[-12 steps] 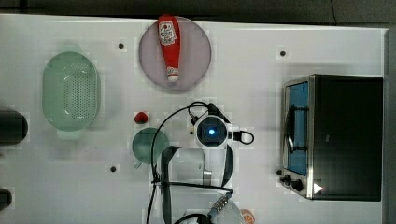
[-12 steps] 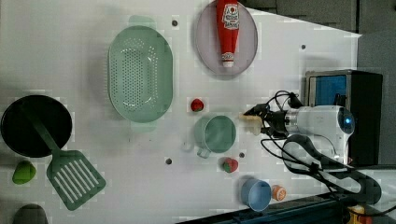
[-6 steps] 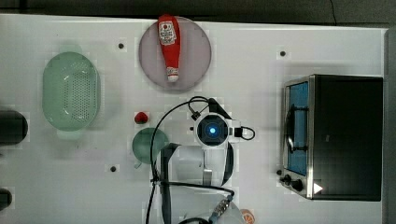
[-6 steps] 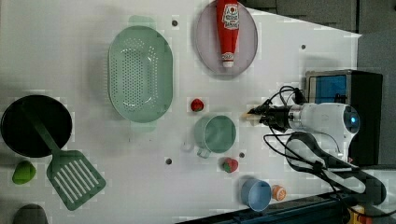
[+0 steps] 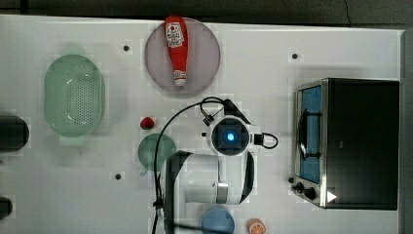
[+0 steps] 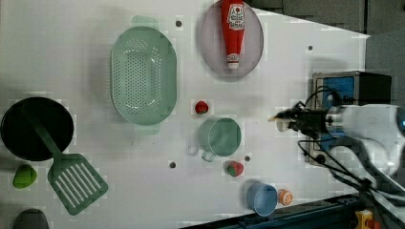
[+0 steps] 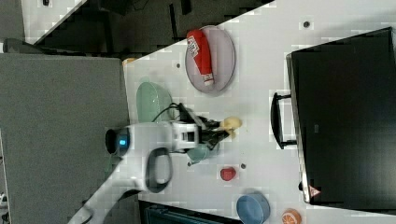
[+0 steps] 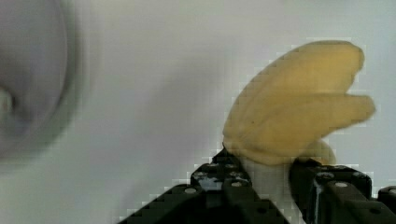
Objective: Pick banana from table and place on oven.
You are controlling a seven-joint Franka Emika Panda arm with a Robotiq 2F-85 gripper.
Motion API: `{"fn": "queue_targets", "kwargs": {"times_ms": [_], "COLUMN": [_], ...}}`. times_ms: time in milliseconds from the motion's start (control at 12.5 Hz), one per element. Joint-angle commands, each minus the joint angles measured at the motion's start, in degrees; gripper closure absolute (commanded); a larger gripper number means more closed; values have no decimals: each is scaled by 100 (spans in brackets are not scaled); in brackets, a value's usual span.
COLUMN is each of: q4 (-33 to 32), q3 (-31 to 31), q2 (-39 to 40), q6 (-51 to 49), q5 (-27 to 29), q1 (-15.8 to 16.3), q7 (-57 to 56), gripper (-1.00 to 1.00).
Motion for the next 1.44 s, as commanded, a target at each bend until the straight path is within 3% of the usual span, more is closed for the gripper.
{"fn": "queue_targets", "kwargs": {"times_ms": [80, 320, 640, 960, 1440], "q4": [824, 1709, 2647, 2841, 2980], "q3": [-27, -215, -828, -1879, -3162], "q2": [-1304, -1881, -1810, -1309, 38], "q6": [-1561, -3368, -4226, -3886, -2192], "q5": [53, 48, -18, -256, -245], "q1": [41, 23, -100, -203, -238], "q7": [15, 12, -220, -1667, -4149], "gripper": [43, 43, 43, 43, 43]}}
